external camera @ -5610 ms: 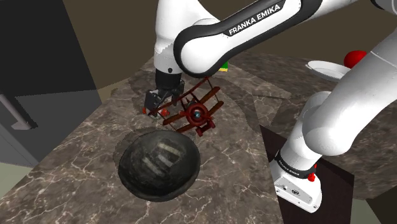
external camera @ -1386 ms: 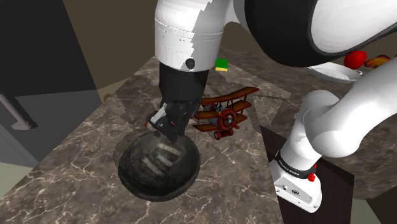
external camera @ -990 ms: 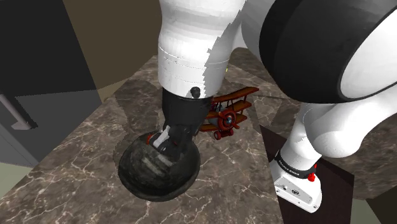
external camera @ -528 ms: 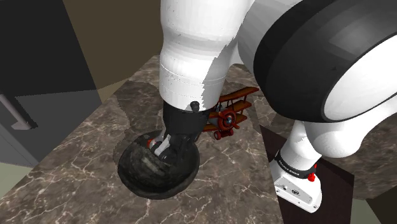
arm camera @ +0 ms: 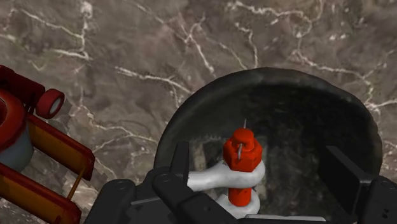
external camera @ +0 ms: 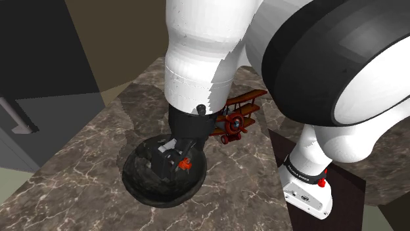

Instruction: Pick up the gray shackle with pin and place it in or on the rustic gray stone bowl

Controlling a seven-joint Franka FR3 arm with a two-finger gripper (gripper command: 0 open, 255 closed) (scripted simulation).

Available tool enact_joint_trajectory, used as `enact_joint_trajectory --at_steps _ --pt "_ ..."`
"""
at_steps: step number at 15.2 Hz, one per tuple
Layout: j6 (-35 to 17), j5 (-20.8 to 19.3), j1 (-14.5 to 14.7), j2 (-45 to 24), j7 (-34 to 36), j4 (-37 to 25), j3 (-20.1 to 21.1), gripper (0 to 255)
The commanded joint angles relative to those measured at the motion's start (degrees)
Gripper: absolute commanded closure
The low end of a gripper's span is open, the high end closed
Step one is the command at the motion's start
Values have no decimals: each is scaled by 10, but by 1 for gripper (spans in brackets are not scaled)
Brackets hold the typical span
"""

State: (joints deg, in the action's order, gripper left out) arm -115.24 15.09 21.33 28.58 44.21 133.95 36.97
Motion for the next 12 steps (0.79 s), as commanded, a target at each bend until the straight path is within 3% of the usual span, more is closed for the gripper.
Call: enact_joint_trajectory --at_steps 1,5,12 --pt "0 0 0 0 0 0 0 0" --pt "76 -4 2 18 -1 -58 -20 0" --pt "76 -4 2 18 -1 -58 -20 0"
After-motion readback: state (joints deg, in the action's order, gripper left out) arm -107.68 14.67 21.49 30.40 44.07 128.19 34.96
